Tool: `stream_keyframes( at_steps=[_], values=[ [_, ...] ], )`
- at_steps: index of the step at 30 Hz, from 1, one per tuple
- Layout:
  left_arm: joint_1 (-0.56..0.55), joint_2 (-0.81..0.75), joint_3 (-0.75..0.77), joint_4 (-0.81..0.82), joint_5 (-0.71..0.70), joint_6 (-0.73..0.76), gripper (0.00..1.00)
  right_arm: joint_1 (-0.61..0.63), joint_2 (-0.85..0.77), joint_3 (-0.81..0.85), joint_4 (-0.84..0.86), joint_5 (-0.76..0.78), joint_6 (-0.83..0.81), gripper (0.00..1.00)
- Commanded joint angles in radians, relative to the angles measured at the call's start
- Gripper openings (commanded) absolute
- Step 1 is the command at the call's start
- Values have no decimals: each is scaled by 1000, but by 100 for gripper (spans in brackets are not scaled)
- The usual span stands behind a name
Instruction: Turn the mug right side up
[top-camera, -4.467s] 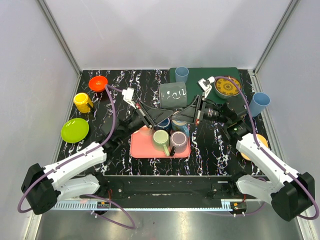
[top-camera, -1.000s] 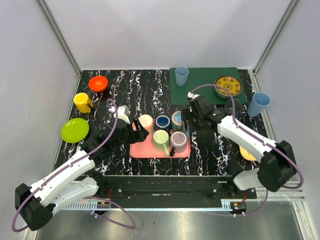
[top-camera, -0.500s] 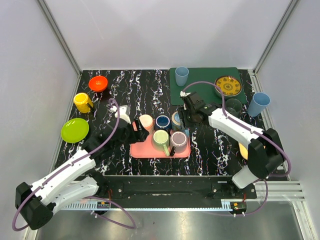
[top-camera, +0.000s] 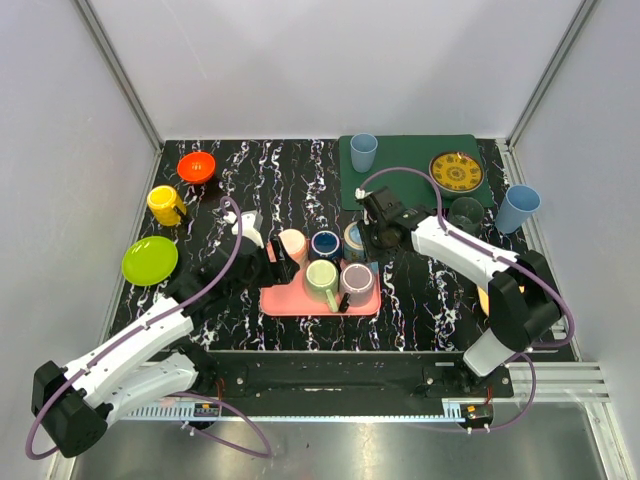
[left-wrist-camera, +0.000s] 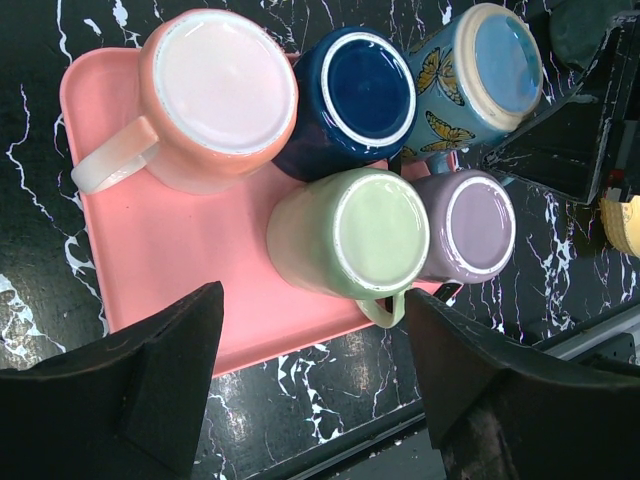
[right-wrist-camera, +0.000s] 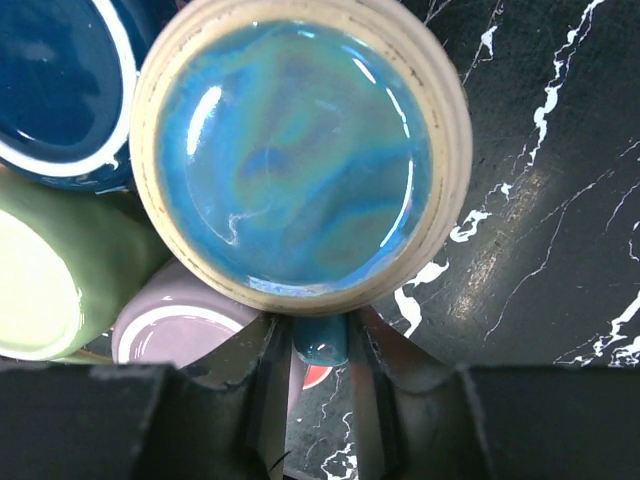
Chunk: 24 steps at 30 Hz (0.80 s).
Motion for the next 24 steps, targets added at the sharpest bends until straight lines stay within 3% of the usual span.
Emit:
stream_keyframes(
  at_steps=[1,11,24],
  values=[
    [-2,-19,-12,53,13,8,75,-1,-4,-11,42,35,-1,26],
    [-2,-19,6,47,-7,10,74,2,-134,6,-11,86,10,0],
    [-2,-19,33,42,-34,16,74,2,-245,80,-97,49,-16,0]
  ],
)
